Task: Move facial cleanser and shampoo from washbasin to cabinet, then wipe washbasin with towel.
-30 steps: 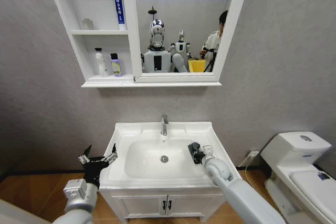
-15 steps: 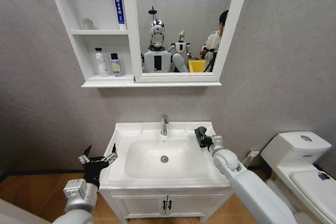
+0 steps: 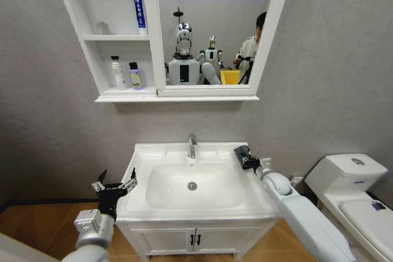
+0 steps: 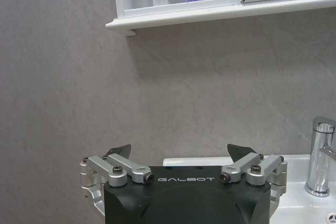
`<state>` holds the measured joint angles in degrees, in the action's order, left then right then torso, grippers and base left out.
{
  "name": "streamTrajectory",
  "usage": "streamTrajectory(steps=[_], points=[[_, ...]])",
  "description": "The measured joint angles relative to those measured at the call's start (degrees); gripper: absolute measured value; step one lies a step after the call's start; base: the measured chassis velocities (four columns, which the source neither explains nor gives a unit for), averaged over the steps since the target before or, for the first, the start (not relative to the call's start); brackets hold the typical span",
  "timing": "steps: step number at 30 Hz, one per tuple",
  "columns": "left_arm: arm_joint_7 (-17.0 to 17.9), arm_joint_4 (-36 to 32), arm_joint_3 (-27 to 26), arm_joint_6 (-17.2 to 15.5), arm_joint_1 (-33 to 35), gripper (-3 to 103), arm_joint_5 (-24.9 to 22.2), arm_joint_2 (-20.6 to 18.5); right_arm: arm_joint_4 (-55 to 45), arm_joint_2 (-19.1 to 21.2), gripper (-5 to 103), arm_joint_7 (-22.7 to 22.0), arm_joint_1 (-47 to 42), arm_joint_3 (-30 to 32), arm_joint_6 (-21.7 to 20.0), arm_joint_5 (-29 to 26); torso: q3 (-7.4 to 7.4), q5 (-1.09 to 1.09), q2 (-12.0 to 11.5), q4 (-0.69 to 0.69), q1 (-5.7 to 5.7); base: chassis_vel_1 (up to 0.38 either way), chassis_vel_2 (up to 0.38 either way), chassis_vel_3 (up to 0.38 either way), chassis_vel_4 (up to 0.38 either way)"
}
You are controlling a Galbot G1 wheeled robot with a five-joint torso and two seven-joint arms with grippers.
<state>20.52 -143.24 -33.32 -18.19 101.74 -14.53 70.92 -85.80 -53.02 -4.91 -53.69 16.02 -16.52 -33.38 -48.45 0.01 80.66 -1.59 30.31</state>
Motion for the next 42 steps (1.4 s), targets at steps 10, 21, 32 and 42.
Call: streamTrajectory(steps=[10,21,32,42], points=[[0.0,0.0,0.0,0.0,0.0,100,0.0,0.0,0.9,-1.2,81,-3.2,1.1,-0.8,-0.3,1.8,0.00,0.00,0.0,0.00,0.00,0.000,0.000,0.000,0.000],[0.0,0.0,0.0,0.0,0.0,100,0.0,0.0,-10.8,0.1,100,-9.6,-3.6,3.9,-1.9,0.9,0.00,-0.01,0.0,0.00,0.00,0.000,0.000,0.000,0.000],[0.0,0.0,0.0,0.0,0.0,100,0.0,0.0,-40.0,-3.4,100,-23.6,-24.0,11.3,-5.3,5.8,0.01,-0.02,0.0,0.02,0.00,0.000,0.000,0.000,0.000],[0.0,0.0,0.0,0.0,0.0,100,0.0,0.0,-52.3,-15.7,100,-22.6,-43.9,12.5,-0.9,27.0,0.02,0.00,0.0,-0.02,-0.01,0.000,0.000,0.000,0.000]])
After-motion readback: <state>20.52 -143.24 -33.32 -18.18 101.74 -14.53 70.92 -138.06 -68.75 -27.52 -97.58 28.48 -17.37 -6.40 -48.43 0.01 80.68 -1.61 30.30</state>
